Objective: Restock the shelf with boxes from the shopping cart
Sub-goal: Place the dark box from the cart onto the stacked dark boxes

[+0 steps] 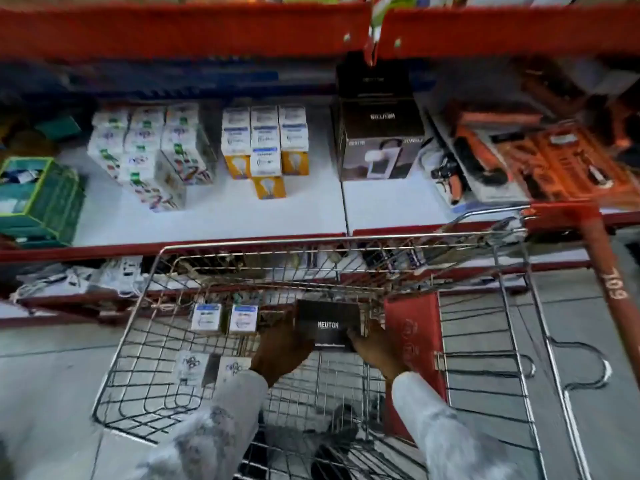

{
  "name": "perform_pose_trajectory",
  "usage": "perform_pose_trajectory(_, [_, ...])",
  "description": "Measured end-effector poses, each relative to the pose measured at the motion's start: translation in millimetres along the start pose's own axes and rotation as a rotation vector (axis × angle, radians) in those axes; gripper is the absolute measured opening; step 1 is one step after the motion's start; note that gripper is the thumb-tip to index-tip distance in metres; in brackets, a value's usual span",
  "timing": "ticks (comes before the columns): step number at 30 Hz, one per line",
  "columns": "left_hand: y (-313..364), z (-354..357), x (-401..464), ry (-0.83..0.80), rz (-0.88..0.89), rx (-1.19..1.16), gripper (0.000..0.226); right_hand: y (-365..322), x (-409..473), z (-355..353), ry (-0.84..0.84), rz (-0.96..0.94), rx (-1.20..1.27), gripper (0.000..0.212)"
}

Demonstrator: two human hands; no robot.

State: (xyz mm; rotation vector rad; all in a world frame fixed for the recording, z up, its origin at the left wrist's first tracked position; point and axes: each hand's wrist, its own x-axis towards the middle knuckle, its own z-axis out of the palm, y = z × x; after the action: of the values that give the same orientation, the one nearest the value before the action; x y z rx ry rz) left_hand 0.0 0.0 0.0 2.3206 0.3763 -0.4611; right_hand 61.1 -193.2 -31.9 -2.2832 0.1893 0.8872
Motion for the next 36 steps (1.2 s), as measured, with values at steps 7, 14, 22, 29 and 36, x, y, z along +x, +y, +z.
perform_pose_trajectory(7, [-5.2,25.1,11.1,-0.071,-0.372,-0.432,0.032,11.6,19.7,13.0,-0.163,0.276,0.3,0.032])
perform_pose_trajectory(14, [6.3,-4.8,4.7,0.096,-0.4,-0.507,0.009,-12.5,-8.0,-20.1,-0.035,0.161,0.501,0.025])
perform_pose_trajectory(22, [76.5,-110.3,-26.0,0.301,-0.222,-0.607,0.011,-82.3,-61.4,-118.3,0.085,-0.128,0.444,0.038])
perform_pose_trajectory(29, [148.3,-170.9,-21.9,0.398,-0.069,-0.629,0.014,-135.9,-80.2,-188.5,0.277,-0.41,0.551,0.015])
perform_pose_trajectory(36, [194.3,-177.2,29.0,0.35,-0.039,-0.661,0.029,-152.4,-51.1,-227.4,0.366,-0.422,0.537,0.017])
